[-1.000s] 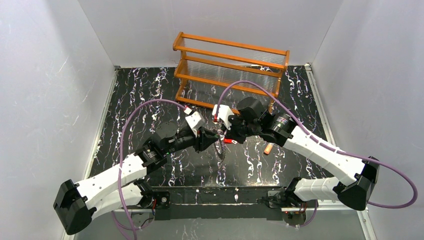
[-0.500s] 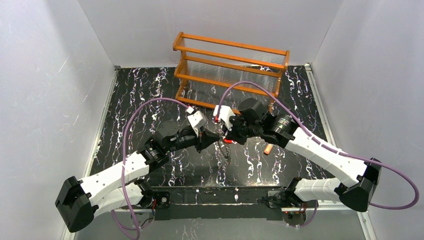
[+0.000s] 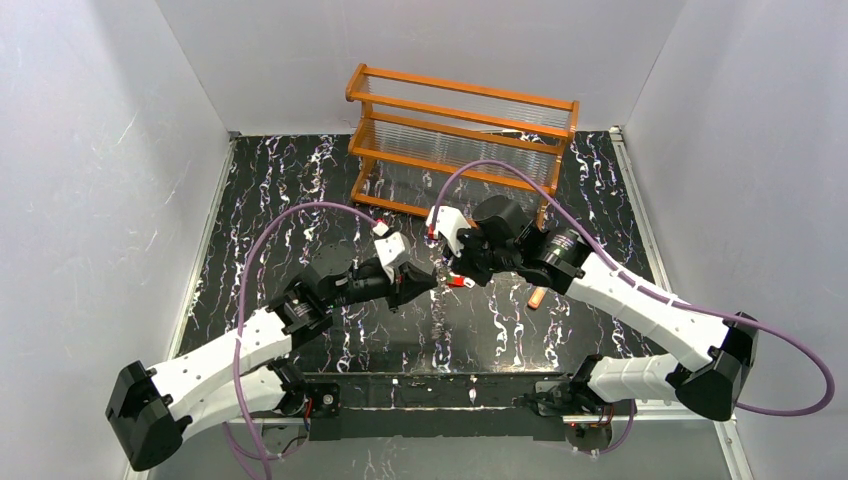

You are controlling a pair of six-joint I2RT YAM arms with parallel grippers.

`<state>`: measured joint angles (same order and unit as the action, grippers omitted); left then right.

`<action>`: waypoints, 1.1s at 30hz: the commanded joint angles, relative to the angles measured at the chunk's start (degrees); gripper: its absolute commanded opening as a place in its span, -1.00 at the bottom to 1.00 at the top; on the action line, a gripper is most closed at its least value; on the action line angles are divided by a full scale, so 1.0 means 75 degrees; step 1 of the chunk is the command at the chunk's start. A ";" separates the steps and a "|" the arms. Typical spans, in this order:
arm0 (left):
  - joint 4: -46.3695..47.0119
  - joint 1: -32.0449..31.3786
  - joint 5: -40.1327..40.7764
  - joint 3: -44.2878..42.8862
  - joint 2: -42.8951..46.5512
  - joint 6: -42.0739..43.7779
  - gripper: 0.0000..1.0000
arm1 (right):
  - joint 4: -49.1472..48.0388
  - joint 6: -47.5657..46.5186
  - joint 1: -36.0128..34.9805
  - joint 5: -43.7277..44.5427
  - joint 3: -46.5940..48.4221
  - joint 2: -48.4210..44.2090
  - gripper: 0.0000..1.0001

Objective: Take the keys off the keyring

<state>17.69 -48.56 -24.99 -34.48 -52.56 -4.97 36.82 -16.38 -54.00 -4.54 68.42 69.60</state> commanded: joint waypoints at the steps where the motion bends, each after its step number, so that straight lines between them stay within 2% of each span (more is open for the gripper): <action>1: -0.0156 -0.0147 -0.0402 -0.0166 0.0327 0.0470 -1.00 | -0.0548 0.0125 0.0074 0.0130 0.0164 -0.0032 -0.97; 7: 0.0401 -0.0424 -0.1025 -0.0015 0.0161 0.0422 -0.99 | -0.0596 0.0041 0.0075 -0.0107 0.0206 -0.0046 -0.97; 13: 0.0483 -0.0645 -0.1334 0.0071 0.0120 0.0519 -0.60 | -0.0585 -0.0019 0.0087 -0.0095 0.0217 -0.0045 -0.97; 16: 0.0149 -0.0639 -0.0935 0.0038 0.0457 0.0627 -0.48 | -0.0578 -0.0112 0.0096 -0.0254 0.0207 -0.0111 -0.97; 18: -0.0140 -0.0640 -0.0197 -0.0004 0.0717 0.0871 -0.44 | -0.0598 -0.0195 0.0091 -0.0382 0.0176 -0.0195 -0.97; 24: -0.0882 -0.0631 0.1496 -0.0223 0.0862 0.1060 -0.53 | -0.0492 -0.0550 0.0095 -0.0696 0.0134 -0.0353 -0.97; 33: -0.1102 -0.0500 0.1821 -0.0529 0.0604 0.1399 -0.45 | -0.0289 -0.0968 0.0093 -0.1027 0.0158 -0.0400 -0.97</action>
<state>11.03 -53.01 -13.63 -35.16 -48.16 3.09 36.32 -21.39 -53.36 -9.74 68.42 68.62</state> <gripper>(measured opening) 0.264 0.053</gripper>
